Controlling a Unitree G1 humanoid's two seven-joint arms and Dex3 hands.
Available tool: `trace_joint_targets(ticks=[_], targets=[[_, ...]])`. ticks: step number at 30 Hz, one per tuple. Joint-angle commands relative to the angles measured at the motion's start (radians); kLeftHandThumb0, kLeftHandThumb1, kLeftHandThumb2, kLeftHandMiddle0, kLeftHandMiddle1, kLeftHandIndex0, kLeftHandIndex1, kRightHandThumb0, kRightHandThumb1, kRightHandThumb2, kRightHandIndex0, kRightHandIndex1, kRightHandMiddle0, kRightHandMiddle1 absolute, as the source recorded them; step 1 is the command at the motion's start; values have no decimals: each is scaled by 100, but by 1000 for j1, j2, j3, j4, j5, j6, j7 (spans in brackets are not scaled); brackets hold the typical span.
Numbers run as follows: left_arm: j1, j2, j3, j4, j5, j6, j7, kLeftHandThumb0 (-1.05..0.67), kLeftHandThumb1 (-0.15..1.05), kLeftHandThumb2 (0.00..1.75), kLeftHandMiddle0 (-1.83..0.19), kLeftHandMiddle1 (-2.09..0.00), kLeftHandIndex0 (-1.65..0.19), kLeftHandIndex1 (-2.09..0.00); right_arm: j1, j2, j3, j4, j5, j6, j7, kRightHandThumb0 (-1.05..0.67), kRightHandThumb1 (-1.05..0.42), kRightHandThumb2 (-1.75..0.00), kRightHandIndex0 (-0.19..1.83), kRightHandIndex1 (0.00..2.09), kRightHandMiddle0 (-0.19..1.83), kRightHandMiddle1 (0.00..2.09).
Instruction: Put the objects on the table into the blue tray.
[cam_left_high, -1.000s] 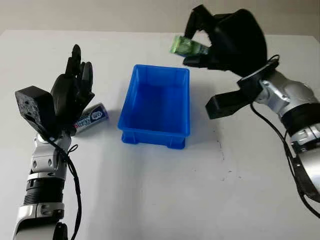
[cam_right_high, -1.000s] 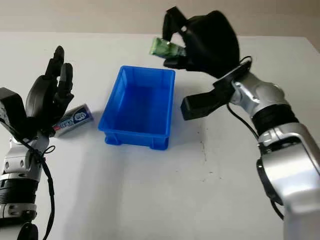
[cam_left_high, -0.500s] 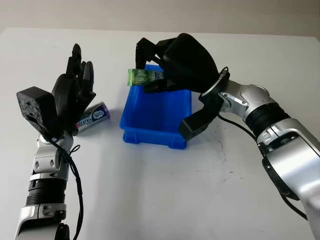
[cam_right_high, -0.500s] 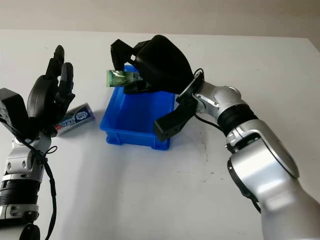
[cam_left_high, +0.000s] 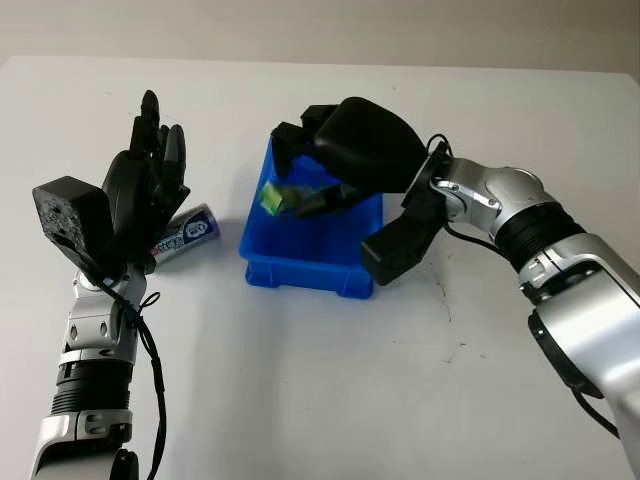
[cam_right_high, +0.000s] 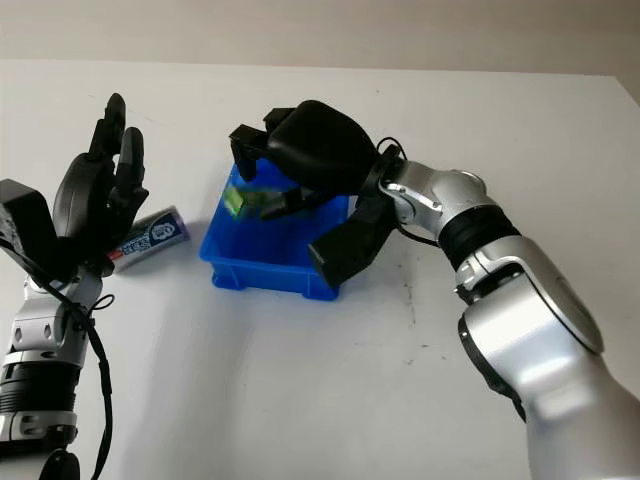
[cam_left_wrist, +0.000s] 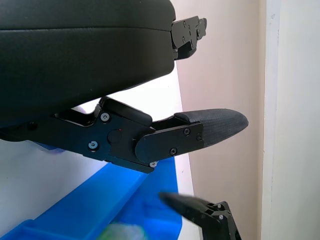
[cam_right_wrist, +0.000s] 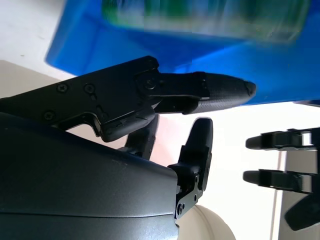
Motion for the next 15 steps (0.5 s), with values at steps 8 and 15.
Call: trace_joint_targets(ticks=[8, 15], targets=[[-3, 5, 5, -2, -3, -8, -9, -74, 105, 62, 19, 0, 19, 0, 23, -37, -81, -73, 111, 4, 118, -89, -105, -55, -5, 1, -14, 13], [-4, 5, 8, 3, -3, -12, -6, -74, 105, 62, 19, 0, 19, 0, 113, -14, -253, -164, 390, 8, 271, -93, -105, -61, -19, 0, -19, 0]])
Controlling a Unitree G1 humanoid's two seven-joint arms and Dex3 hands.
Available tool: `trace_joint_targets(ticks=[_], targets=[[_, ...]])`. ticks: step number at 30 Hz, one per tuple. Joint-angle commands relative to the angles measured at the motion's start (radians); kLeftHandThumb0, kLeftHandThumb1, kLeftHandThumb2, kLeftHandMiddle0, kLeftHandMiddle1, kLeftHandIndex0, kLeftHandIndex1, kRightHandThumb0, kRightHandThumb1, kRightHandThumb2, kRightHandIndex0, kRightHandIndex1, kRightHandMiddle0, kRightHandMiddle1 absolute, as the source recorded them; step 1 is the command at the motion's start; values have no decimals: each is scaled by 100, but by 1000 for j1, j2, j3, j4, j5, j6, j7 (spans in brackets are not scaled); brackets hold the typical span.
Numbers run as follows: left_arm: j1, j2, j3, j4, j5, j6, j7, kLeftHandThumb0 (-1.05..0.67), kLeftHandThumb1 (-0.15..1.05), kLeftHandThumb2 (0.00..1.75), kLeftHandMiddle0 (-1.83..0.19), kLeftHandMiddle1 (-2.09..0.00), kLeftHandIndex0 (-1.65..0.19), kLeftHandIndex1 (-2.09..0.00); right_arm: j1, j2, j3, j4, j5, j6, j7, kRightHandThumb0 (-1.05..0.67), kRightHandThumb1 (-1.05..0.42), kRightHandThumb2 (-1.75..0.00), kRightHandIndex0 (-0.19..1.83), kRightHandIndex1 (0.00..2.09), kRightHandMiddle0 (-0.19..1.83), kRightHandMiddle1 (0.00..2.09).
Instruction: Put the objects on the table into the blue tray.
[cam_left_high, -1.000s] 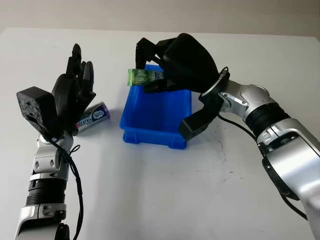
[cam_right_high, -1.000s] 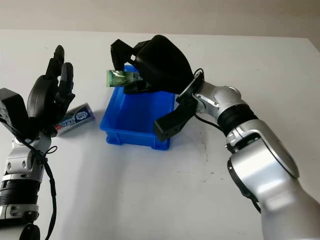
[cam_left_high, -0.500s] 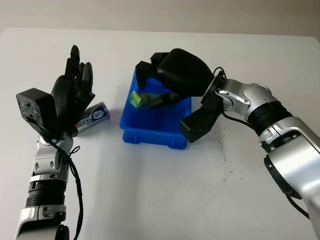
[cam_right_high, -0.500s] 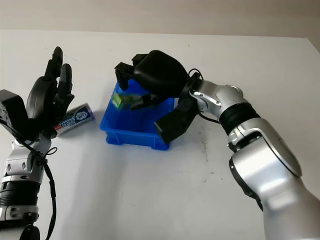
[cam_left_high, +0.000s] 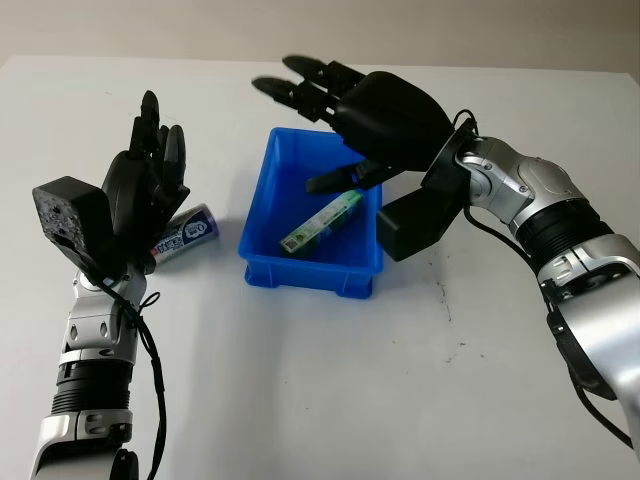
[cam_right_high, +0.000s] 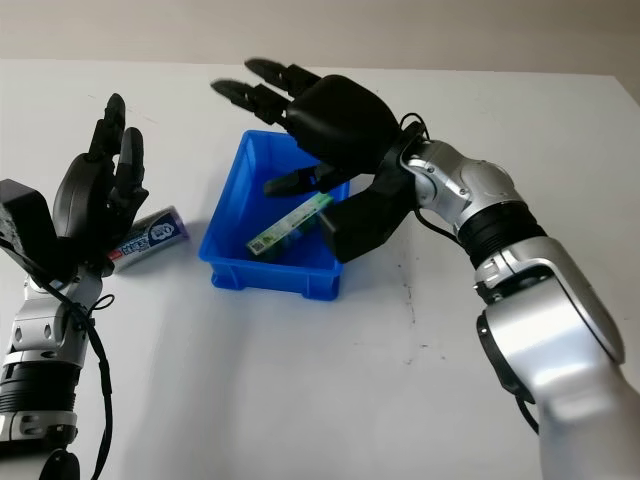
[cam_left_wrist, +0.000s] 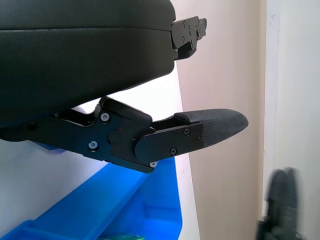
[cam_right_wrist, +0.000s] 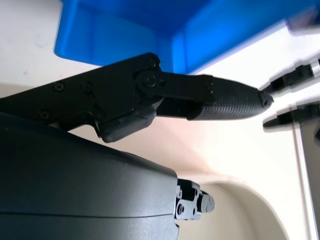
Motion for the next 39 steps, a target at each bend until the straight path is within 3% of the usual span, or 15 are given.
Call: trace_joint_targets(ticks=[1, 4, 9, 12, 18, 31, 39], targets=[[-3, 4, 8, 0, -5, -7, -2, -74, 105, 62, 19, 0, 19, 0, 58, 19, -80, -53, 117, 7, 42, -93, -105, -62, -19, 0, -19, 0], [-1, 5, 6, -5, 2, -4, 6, -74, 105, 62, 19, 0, 19, 0, 162, 74, -201, -138, 353, 58, 132, -91, -105, -63, -19, 0, -19, 0], [-6, 9, 4, 2, 4, -6, 7, -75, 105, 62, 19, 0, 19, 0, 381, 166, -380, -368, 715, 377, 266, -90, -105, -68, -19, 0, -19, 0], [-11, 15, 6, 15, -2, -10, -7, -75, 105, 61, 19, 0, 19, 0, 466, 185, -444, -457, 827, 557, 309, -85, -105, -73, -19, 0, -19, 0], [-20, 18, 7, 28, -2, -18, -18, -75, 105, 63, 19, 0, 19, 0, 535, 193, -508, -530, 842, 714, 296, -84, -105, -74, -19, 0, -19, 0], [-19, 28, 7, 28, 2, -12, -18, -74, 105, 63, 19, 0, 19, 0, 545, 164, -579, -541, 802, 782, 294, -79, -105, -78, -19, 0, -19, 0], [-19, 24, 5, 30, -4, -15, -24, -73, 105, 63, 19, 0, 19, 0, 543, 185, -584, -578, 786, 824, 269, -79, -105, -80, -19, 0, -19, 0]])
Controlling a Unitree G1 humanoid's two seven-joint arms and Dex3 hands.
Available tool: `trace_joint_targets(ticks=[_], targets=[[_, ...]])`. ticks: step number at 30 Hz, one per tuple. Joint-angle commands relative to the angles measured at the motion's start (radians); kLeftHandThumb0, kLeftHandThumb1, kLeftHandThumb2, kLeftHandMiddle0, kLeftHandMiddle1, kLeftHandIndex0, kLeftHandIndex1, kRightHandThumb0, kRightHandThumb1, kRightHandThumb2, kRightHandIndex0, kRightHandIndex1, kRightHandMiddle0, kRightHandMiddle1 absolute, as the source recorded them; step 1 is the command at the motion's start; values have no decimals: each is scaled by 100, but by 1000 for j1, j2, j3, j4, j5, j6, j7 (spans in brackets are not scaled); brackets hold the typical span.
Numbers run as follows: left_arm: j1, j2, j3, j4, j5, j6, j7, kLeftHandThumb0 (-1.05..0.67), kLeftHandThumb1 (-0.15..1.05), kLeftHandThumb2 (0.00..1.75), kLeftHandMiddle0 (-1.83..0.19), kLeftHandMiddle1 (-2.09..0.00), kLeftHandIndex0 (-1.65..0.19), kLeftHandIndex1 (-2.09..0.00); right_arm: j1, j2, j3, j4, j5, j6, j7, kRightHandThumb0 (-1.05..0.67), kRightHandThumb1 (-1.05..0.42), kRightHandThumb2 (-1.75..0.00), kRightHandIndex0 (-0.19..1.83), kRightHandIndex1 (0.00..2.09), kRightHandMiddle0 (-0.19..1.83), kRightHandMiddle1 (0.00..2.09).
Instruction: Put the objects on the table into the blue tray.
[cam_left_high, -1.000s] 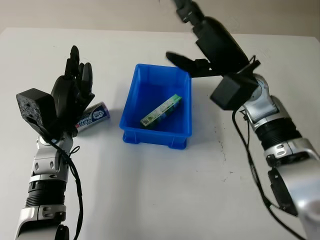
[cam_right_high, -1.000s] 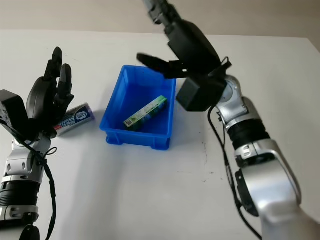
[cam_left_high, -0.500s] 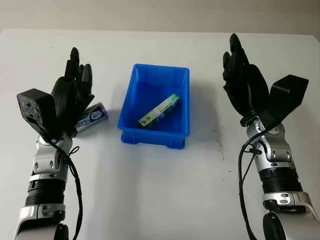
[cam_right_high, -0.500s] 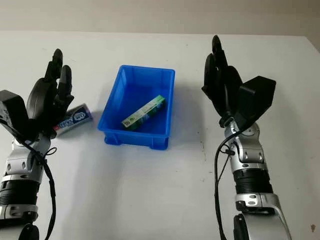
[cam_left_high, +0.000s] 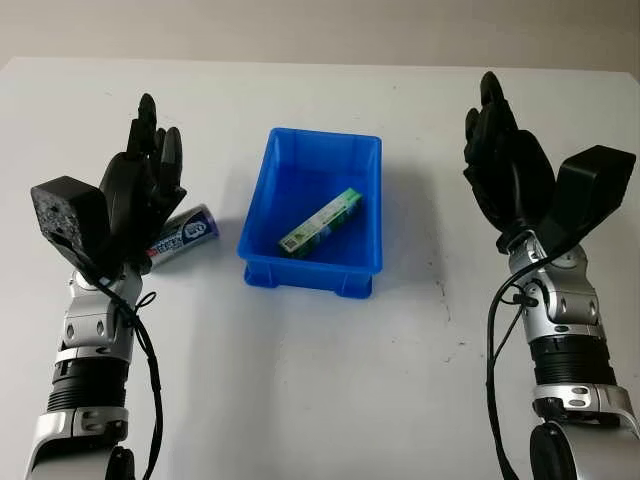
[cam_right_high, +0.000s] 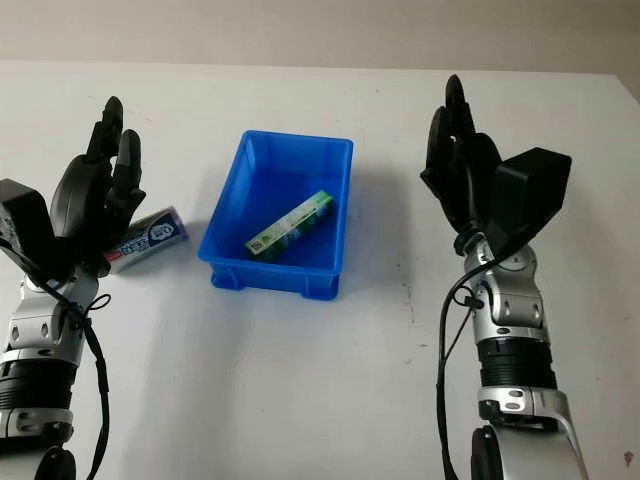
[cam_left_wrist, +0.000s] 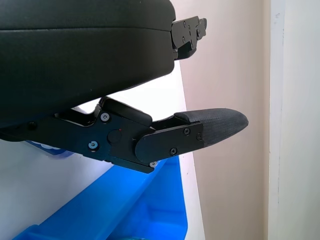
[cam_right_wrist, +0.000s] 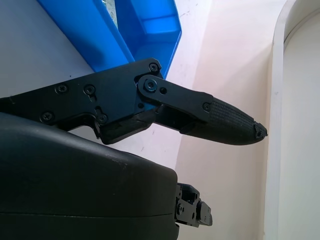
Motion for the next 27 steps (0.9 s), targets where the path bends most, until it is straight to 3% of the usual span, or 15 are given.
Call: trace_joint_targets(ticks=[1, 6, 8, 12, 19, 21, 27], targets=[[-10, 8, 5, -5, -4, -5, -7, -73, 105, 63, 19, 0, 19, 0, 7, 8, -2, -32, -2, 10, -1, -79, -105, -81, -19, 0, -19, 0], [-2, 5, 15, -25, 2, -8, 18, -72, 105, 57, 18, -2, 19, 0, 6, 16, -1, -34, -3, 9, 5, -80, -105, -81, -19, 0, -19, 0], [16, -3, 16, -70, 42, -7, 91, -71, 105, 47, 12, -5, 15, -3, 6, 17, 0, -33, -6, 2, 12, -81, -105, -81, -19, 0, -19, 0], [68, 59, -29, -181, 199, 20, 164, -72, 105, 30, 9, -6, 13, -4, 8, 18, 0, -44, -4, 19, 15, -81, -105, -79, -19, 0, -19, 0], [159, 321, -155, -538, 485, 393, -45, -88, 105, 20, 16, -5, 19, -3, 4, 24, 2, -43, -2, 25, 22, -81, -105, -79, -19, 0, -19, 0], [152, 382, -212, -611, 589, 486, -108, -92, 105, 21, 1, -12, 16, -5, 6, 27, 7, -48, -8, 32, 19, -80, -105, -79, -19, 0, -19, 0], [106, 428, -301, -674, 726, 642, -233, -83, 104, 10, 10, -5, 12, -6, 8, 36, 13, -56, -14, 39, 17, -80, -105, -79, -19, 0, -19, 0]])
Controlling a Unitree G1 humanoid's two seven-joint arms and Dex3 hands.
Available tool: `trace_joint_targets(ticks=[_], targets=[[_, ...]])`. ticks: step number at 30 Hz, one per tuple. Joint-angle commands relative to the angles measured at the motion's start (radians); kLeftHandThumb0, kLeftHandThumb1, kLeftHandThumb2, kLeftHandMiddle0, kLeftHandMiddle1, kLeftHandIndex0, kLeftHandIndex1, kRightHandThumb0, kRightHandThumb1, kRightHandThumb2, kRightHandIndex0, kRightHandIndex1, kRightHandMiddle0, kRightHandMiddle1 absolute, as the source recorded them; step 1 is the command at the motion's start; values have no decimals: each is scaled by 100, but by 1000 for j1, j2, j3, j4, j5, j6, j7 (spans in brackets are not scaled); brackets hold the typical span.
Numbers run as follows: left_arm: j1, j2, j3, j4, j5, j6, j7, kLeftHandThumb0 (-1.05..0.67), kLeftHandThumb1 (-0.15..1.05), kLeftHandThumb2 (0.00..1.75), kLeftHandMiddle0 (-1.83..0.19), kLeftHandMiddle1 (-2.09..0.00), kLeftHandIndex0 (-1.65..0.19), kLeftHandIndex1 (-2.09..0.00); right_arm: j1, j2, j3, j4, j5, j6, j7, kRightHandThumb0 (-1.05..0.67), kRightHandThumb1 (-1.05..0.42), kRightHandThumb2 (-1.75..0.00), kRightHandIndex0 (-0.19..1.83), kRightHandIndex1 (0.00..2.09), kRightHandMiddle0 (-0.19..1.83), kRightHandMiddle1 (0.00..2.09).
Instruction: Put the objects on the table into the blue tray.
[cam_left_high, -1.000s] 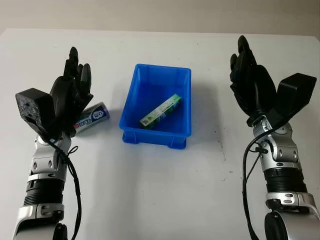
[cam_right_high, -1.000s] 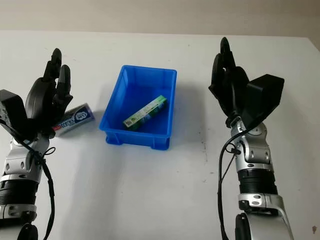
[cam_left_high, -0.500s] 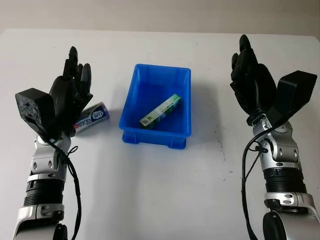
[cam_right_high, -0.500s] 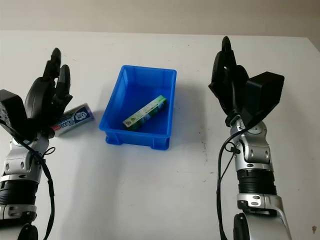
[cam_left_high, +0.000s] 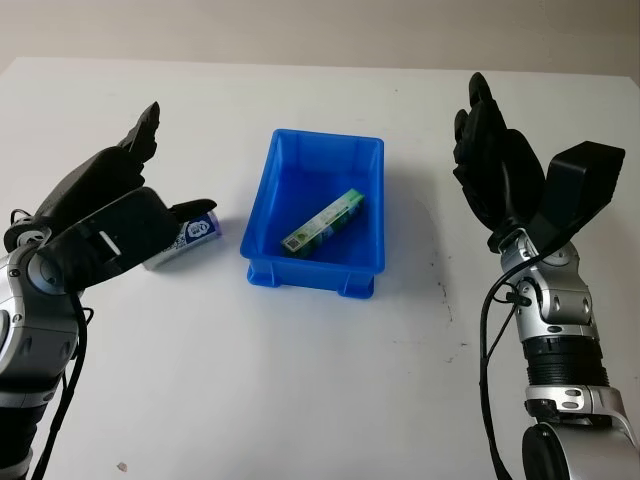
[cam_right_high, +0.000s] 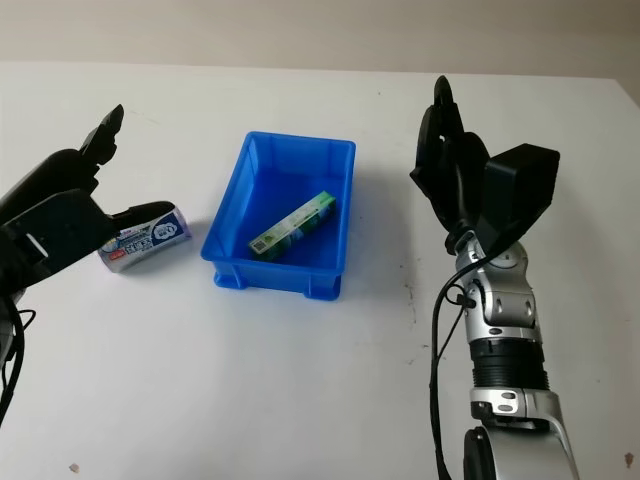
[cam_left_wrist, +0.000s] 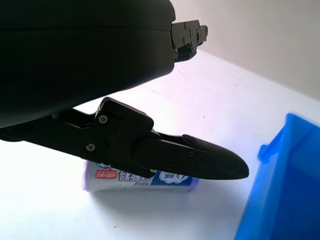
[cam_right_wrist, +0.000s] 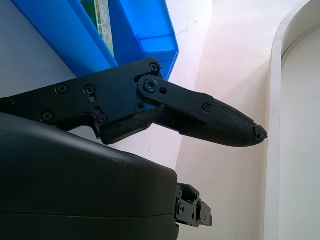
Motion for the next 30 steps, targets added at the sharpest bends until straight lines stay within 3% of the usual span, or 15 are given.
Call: trace_joint_targets(ticks=[1, 8, 22, 27, 30], targets=[[-35, 20, -26, -16, 24, 24, -32, -84, 104, 9, 10, -5, 12, -6, 9, 4, -1, -27, -2, 4, 1, -80, -105, -79, -19, 0, -19, 0], [-61, 44, -108, 20, 130, 44, -98, -91, 105, 16, 6, -6, 9, -7, 13, 5, 0, -39, -7, 17, 2, -79, -105, -80, -19, 0, -19, 0], [-97, -20, -215, 120, 345, 76, -95, -91, 105, 15, 11, -5, 13, -5, 11, 9, -8, -43, 6, 20, 10, -79, -105, -79, -19, 0, -19, 0], [-91, -26, -219, 121, 387, 61, -115, -90, 105, 15, 7, -7, 11, -6, 8, 14, -10, -41, 10, 15, 5, -79, -105, -78, -19, 0, -19, 0], [-69, -27, -205, 110, 376, 24, -107, -88, 105, 14, -4, -10, -2, -12, 5, 16, -9, -39, 10, 12, 4, -78, -105, -78, -19, 0, -19, 0]])
